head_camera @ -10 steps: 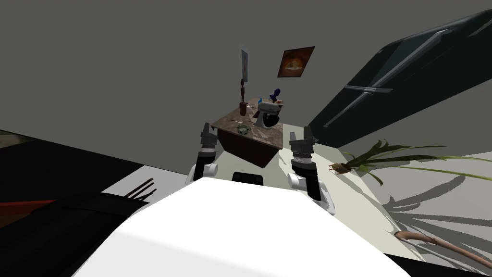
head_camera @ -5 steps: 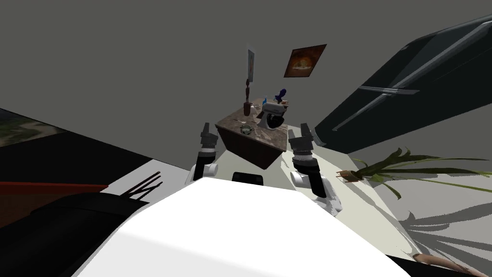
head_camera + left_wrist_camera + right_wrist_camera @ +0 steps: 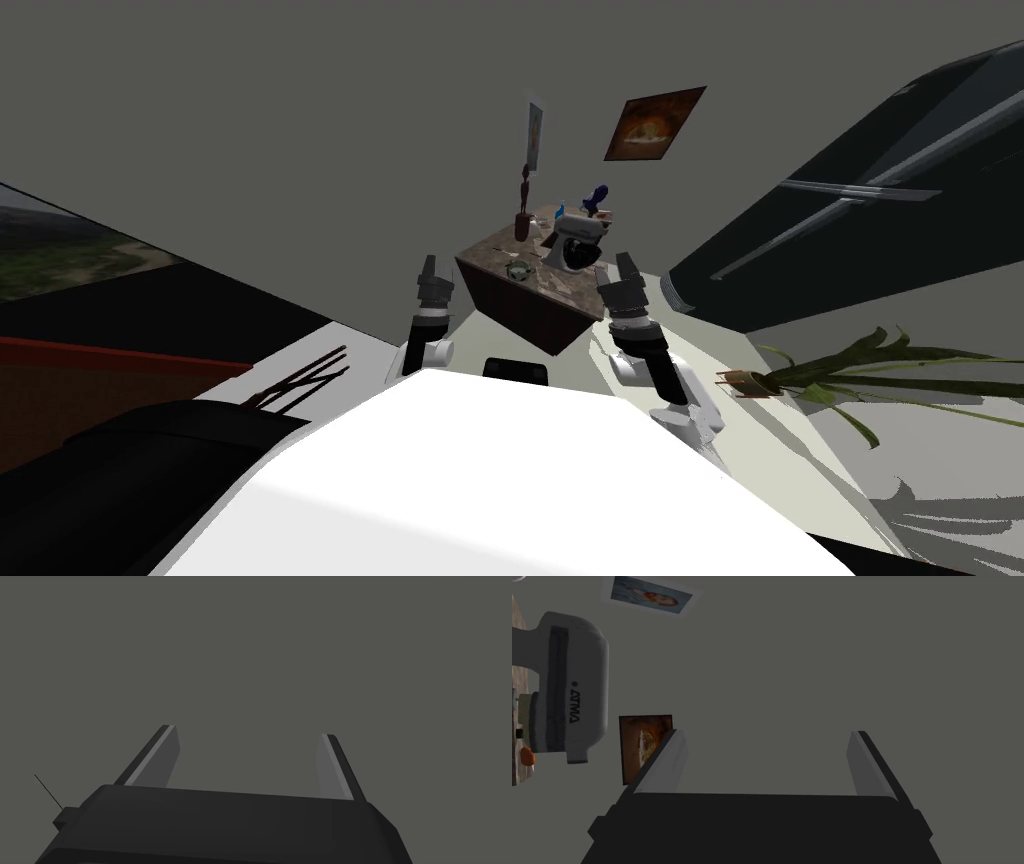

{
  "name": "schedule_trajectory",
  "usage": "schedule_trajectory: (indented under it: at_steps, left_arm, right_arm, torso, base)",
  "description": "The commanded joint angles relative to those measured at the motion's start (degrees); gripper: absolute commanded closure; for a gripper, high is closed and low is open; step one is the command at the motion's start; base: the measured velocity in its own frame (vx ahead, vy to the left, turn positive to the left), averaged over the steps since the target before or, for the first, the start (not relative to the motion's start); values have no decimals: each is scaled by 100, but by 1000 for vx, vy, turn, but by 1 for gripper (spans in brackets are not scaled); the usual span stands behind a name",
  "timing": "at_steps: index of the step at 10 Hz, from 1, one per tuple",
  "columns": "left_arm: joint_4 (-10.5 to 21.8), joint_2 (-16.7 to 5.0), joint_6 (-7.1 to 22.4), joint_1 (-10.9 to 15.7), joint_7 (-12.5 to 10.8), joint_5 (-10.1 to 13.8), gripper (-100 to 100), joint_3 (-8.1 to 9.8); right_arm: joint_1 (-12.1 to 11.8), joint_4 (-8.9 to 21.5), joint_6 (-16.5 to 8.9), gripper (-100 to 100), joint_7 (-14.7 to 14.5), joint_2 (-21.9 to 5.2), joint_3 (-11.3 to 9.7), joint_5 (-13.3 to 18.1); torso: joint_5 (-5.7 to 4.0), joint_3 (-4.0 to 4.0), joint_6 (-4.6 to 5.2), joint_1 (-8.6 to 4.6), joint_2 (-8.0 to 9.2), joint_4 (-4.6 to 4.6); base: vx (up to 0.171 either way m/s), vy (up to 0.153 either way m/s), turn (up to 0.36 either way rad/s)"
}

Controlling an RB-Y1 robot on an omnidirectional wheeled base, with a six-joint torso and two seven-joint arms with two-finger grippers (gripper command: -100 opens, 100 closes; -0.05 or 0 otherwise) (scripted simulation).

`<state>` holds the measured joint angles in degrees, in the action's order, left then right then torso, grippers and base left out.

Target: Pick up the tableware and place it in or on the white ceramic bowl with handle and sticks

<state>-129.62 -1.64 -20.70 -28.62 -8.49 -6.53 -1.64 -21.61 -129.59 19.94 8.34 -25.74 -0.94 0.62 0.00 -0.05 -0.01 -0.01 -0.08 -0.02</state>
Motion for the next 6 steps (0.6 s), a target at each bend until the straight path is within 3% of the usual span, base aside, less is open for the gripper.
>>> schedule_trajectory:
  at_steps: [1, 6]
  left_arm:
    - [0, 0, 0, 0, 0, 0, 0, 0]
    - [0, 0, 0, -1, 0, 0, 0, 0]
  right_arm:
    - [24, -15, -38, -100, -7, -173, -12, -32]
    - [265, 41, -265, -100, -87, -974, -207, -159]
  torso:
    - [0, 0, 0, 0, 0, 0]
    - [-1, -1, 3, -1, -1, 0]
  base:
    - [11, -5, 112]
    - [18, -7, 154]
